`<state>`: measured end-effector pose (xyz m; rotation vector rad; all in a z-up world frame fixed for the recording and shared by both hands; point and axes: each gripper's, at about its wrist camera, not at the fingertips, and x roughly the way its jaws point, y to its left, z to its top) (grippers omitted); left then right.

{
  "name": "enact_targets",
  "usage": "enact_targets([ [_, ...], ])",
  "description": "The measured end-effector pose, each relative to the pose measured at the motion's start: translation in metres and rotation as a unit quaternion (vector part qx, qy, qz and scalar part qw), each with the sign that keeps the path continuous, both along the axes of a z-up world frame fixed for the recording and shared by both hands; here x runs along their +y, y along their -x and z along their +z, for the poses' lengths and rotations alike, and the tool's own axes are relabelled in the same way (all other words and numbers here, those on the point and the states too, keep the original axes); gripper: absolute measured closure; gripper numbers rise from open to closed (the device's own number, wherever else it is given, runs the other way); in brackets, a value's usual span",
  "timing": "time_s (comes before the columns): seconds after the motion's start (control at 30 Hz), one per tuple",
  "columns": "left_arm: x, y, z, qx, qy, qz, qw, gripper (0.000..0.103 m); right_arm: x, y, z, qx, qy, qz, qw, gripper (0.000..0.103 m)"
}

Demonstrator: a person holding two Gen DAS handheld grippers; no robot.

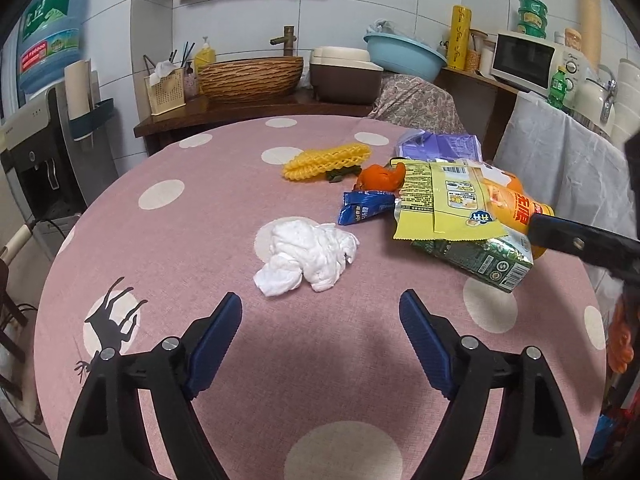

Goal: Collect trash
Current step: 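Grasp the yellow snack bag with the right tool while the left tool grasps the tissue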

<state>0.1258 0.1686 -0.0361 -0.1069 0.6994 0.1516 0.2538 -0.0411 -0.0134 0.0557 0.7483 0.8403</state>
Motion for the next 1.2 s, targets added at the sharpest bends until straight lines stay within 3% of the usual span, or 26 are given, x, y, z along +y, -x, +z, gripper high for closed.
enact_targets([
  [0.2, 0.006, 0.001, 0.001, -0.002, 0.006, 0.001, 1.0, 0.023, 0.008, -0.035, -0.016, 0.066, -0.021, -0.055, 0.996, 0.064],
  [0.47, 0.007, -0.009, 0.001, 0.0, -0.009, -0.006, 0.9999, 0.023, 0.017, -0.063, -0.023, 0.105, -0.04, -0.081, 0.99, 0.065],
  [0.67, 0.015, -0.026, -0.007, 0.024, -0.021, -0.011, 0.9994, 0.023, 0.022, -0.073, -0.026, 0.122, -0.069, -0.081, 0.987, 0.089],
  [0.77, 0.02, -0.035, -0.01, 0.037, -0.017, -0.013, 0.9991, 0.023, 0.023, -0.066, -0.018, 0.092, -0.076, -0.072, 0.99, 0.094],
  [1.0, 0.022, -0.06, -0.016, 0.061, -0.02, -0.028, 0.9975, 0.025, 0.023, -0.032, 0.013, 0.003, -0.052, -0.037, 0.998, 0.095],
  [1.17, 0.026, -0.074, -0.024, 0.079, -0.005, -0.028, 0.9965, 0.058, 0.014, -0.008, 0.027, -0.034, -0.044, -0.022, 0.998, 0.095],
  [1.2, 0.026, -0.074, -0.025, 0.078, -0.001, -0.027, 0.9966, 0.058, 0.012, -0.005, 0.029, -0.038, -0.045, -0.019, 0.998, 0.095],
])
